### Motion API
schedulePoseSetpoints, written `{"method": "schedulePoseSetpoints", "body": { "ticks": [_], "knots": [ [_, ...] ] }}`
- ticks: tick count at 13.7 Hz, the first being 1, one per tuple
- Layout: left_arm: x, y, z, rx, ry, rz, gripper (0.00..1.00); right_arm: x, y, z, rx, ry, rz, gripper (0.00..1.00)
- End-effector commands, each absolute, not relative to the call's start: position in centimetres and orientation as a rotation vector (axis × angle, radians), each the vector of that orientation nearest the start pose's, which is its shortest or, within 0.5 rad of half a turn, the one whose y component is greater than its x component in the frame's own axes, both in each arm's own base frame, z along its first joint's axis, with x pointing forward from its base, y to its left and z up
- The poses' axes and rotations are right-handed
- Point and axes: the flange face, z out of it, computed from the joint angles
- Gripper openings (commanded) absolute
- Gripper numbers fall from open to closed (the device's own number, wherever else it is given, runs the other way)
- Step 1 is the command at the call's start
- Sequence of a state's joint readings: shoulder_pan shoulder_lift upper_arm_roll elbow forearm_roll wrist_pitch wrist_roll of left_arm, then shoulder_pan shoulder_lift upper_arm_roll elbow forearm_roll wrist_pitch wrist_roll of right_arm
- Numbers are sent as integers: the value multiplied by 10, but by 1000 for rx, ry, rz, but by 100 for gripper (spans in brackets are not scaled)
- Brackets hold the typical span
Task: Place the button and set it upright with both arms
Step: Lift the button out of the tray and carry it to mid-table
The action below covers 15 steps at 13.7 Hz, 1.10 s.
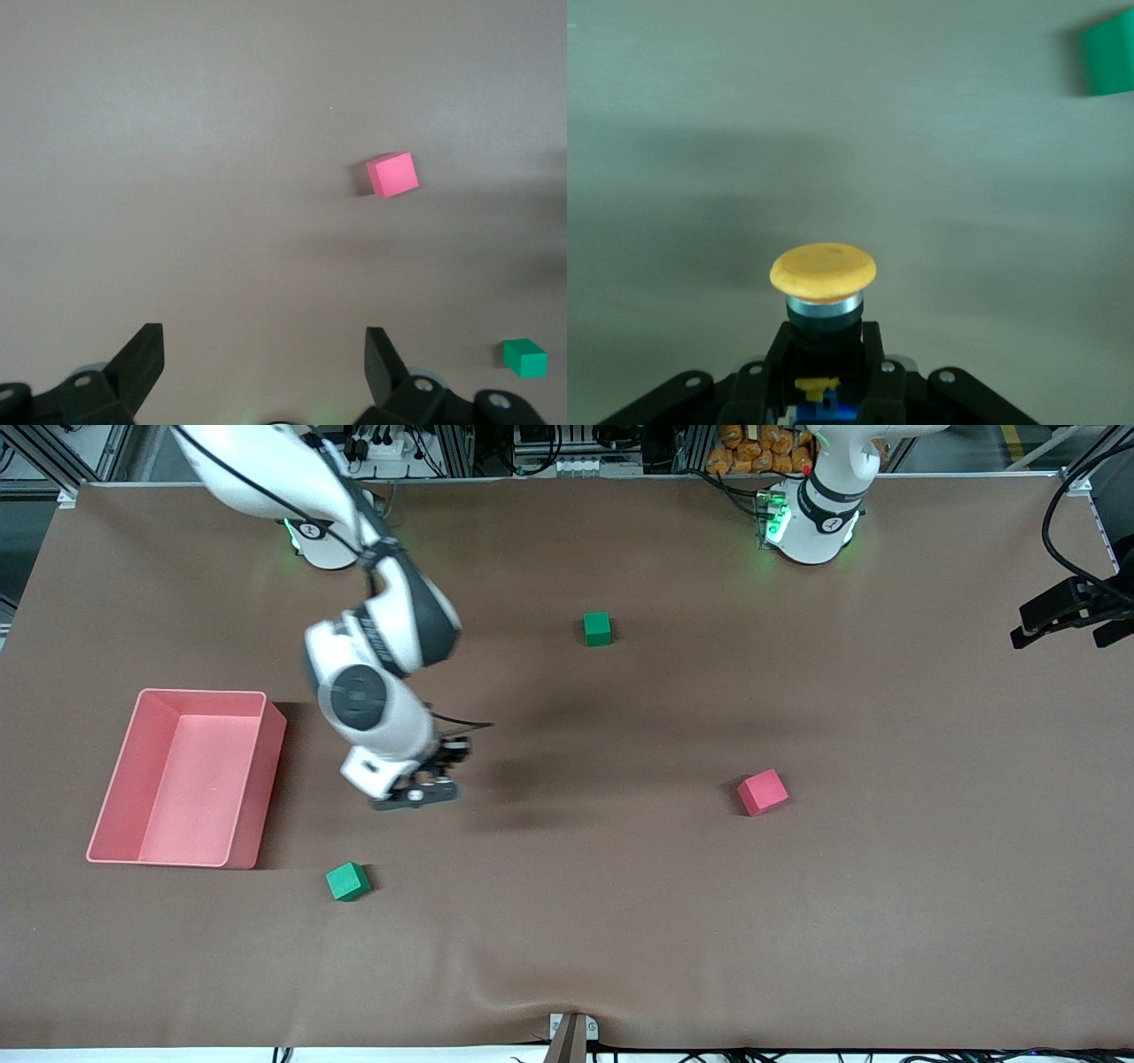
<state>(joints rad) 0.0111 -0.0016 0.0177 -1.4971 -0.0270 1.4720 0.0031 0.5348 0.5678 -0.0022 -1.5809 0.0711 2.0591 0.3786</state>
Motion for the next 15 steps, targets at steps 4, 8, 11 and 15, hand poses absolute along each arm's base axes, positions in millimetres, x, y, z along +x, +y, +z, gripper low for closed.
{"method": "schedulePoseSetpoints", "body": {
  "ticks": [4,8,11,15],
  "knots": [
    [543,11,652,-3169,2,52,100,583,450,245,-3053,-54,38,19],
    [543,11,652,-3169,4,52,100,567,510,221,-3006,-63,-37,20],
    [544,11,652,-3171,4,55,100,548,547,205,-2999,-74,-45,26],
    [544,8,651,-3171,12,57,100,540,551,196,-3020,-108,-42,85]
  ]
}}
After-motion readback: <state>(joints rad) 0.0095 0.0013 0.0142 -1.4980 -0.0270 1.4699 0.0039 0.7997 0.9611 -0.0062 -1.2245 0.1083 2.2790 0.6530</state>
